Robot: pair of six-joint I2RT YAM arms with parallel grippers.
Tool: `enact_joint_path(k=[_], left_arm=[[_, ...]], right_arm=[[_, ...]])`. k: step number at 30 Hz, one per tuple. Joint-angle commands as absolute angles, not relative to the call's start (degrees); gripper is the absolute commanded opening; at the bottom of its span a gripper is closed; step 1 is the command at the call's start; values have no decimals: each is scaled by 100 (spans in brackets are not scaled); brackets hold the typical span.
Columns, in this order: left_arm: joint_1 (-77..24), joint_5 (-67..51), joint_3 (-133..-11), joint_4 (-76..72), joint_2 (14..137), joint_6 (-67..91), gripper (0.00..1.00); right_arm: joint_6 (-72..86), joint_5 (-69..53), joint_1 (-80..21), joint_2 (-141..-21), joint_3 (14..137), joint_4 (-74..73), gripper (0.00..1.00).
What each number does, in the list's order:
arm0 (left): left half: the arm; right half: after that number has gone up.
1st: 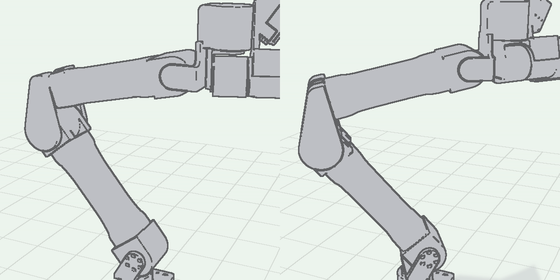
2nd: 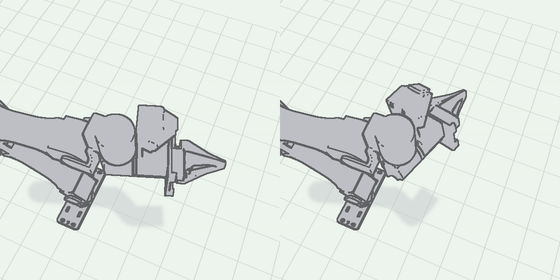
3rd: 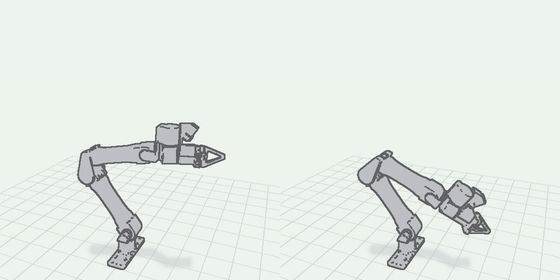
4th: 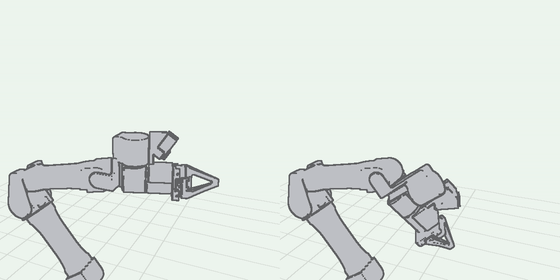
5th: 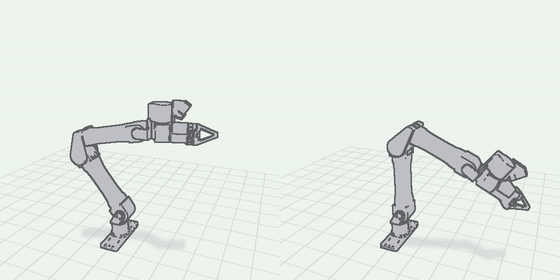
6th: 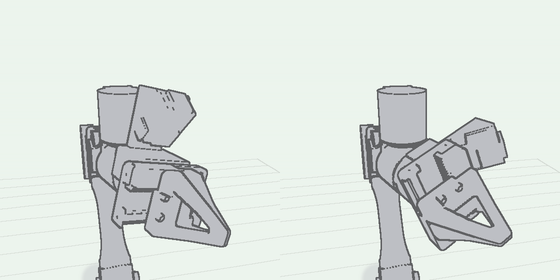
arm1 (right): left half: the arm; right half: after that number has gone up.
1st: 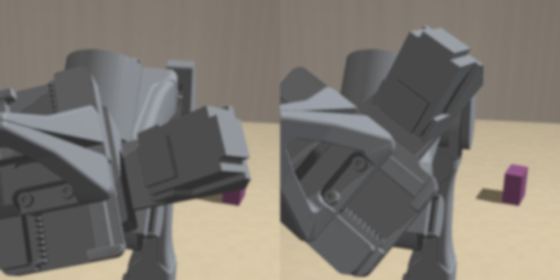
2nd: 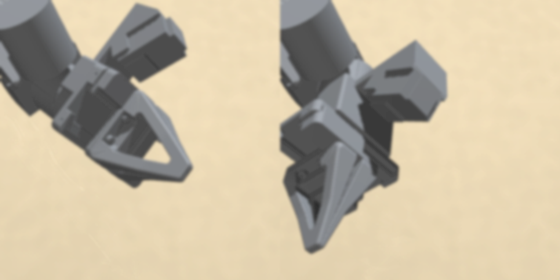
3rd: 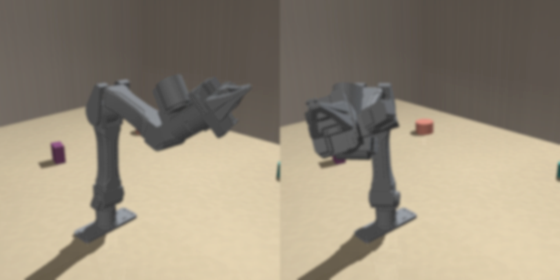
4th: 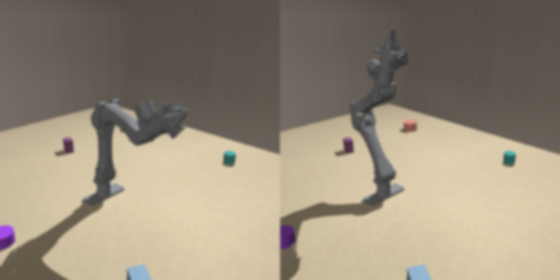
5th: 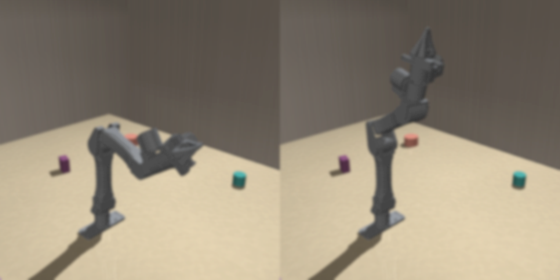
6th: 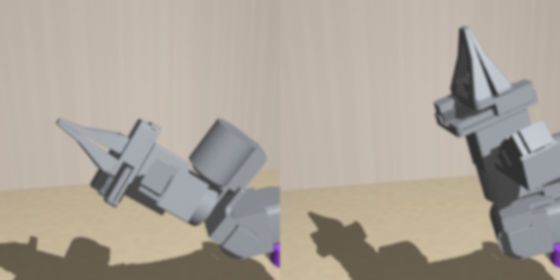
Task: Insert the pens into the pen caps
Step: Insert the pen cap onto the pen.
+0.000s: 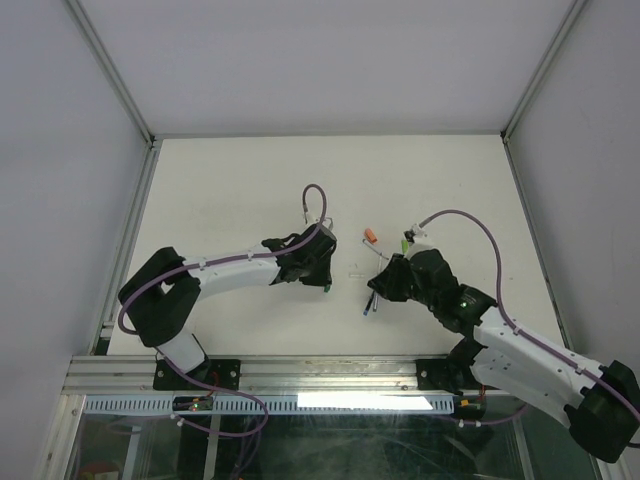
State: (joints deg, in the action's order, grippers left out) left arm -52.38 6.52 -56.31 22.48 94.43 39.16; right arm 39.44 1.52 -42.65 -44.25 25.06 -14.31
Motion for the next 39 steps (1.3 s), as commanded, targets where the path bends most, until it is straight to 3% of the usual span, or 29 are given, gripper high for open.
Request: enact_joint_path(k=[1,17,30,39], left_arm=[[-5132,755,-5505,1488,9049,4240,0],[-4976,433,-5291,812,8995,4863,0],[-4949,312,-5264,625,8966,4972,0],[-4936,253,-5181,569,8960,4960,0]], right_arm=[[4278,-388,-4384,-4573,2320,-556,0],[4538,-748,-5319,-5596,1412,1446,0],[4604,-966,-5475,-7049,1762,2208,0],[4702,-1003,-5487,-7269,1854,2386,0]])
